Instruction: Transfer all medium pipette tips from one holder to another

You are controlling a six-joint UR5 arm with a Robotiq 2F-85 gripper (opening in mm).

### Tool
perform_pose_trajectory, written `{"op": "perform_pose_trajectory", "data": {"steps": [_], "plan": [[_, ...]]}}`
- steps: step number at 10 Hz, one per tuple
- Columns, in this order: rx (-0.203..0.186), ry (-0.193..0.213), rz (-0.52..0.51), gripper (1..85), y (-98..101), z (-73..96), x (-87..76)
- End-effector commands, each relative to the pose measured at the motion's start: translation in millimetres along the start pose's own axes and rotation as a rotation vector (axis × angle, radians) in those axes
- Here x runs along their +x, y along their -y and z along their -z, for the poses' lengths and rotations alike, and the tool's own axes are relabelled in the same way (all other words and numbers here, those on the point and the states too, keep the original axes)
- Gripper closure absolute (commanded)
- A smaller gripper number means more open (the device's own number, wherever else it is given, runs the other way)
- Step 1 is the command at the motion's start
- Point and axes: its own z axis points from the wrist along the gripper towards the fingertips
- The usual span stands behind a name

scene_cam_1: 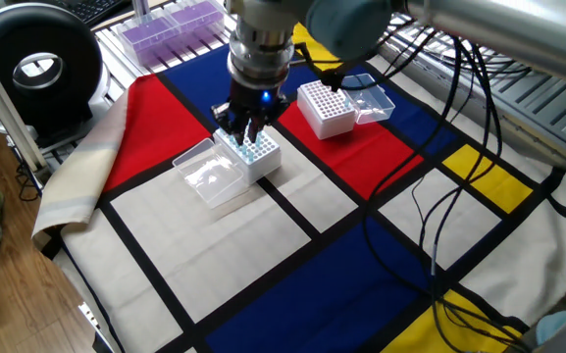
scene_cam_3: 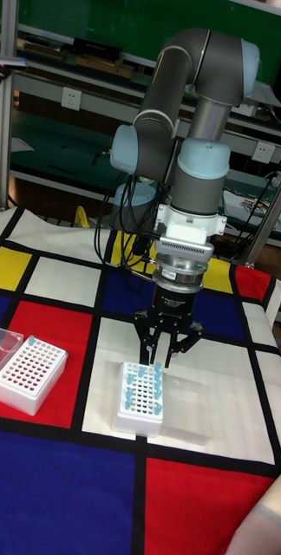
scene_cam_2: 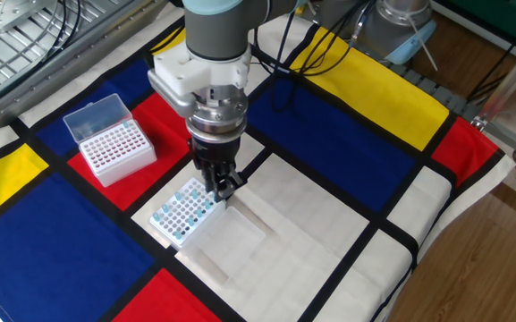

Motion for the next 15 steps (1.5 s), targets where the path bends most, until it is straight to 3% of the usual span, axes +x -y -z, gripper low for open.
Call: {"op": "perform_pose_trajectory", "data": {"steps": [1,8,15], "plan": [[-0.009,0.009,-0.008,55.7,0.1,-2.4,0.0],[-0.002,0.02,-0.009,56.7,2.4,-7.0,-0.7],[0.031,0.016,-0.057,66.3,8.9,-5.4,-0.5]]}}
